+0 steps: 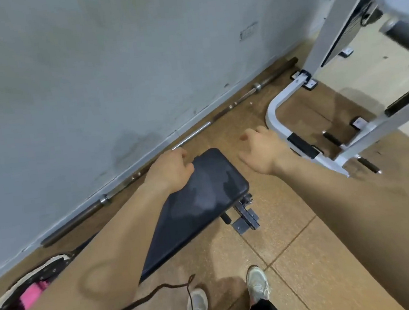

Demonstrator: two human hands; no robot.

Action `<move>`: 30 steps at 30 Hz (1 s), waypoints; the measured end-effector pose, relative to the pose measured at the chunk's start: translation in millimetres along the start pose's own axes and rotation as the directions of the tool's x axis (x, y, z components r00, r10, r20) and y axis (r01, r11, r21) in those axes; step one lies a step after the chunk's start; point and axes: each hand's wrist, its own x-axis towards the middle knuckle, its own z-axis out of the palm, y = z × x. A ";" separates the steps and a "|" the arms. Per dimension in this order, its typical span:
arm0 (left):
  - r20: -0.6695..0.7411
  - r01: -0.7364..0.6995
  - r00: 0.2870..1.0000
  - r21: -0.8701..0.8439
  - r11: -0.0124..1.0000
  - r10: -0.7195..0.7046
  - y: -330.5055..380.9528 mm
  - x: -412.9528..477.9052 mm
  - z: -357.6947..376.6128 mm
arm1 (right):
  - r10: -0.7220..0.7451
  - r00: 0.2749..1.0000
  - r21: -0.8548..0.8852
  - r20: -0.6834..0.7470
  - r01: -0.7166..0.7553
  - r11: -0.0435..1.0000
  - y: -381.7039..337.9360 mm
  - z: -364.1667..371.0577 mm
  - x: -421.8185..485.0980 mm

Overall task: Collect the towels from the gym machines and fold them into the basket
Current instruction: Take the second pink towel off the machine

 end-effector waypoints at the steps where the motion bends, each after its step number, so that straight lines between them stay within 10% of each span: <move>1: 0.005 -0.038 0.999 -0.004 0.999 0.038 24.0 -9.6 -13.1 | 0.035 0.999 0.006 -0.020 -0.035 0.999 9.3 -25.9 -18.6; 16: 0.259 -0.650 0.757 0.205 0.732 0.600 317.7 -122.1 -38.0 | 0.689 0.682 0.299 -0.246 -0.623 0.723 146.7 -168.0 -311.8; 30: 0.307 -0.825 0.565 0.180 0.536 0.766 572.7 -196.0 73.3 | 0.872 0.458 0.497 -0.172 -0.724 0.478 357.2 -183.4 -488.1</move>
